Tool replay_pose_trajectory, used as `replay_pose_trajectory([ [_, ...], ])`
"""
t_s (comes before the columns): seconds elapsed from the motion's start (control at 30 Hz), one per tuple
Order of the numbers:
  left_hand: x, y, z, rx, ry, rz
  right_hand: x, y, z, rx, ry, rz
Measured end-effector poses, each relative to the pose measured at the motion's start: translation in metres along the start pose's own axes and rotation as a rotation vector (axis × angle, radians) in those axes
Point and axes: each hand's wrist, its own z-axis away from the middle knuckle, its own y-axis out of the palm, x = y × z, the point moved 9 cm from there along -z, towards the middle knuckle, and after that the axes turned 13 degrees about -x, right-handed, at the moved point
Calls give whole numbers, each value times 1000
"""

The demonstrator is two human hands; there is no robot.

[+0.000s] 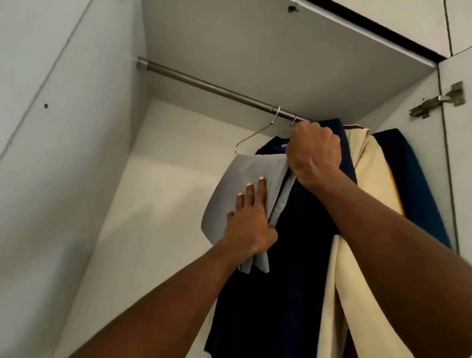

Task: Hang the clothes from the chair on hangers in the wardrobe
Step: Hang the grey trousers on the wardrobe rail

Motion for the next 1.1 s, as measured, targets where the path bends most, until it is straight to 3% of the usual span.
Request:
replay_pose_trajectory([
  [0.4, 46, 63, -169, -117, 65, -6, -20, 150, -81, -111, -48, 98],
  [0.83, 69, 97, -184, -150, 64, 58, -10, 200, -82, -142, -8, 8],
  [0.97, 69, 95, -177, -166, 48, 54, -26, 192, -75, -158, 164, -133],
  [1.1, 68, 85, -165, -173, 46, 70, -46, 205, -53, -134, 478, -526],
])
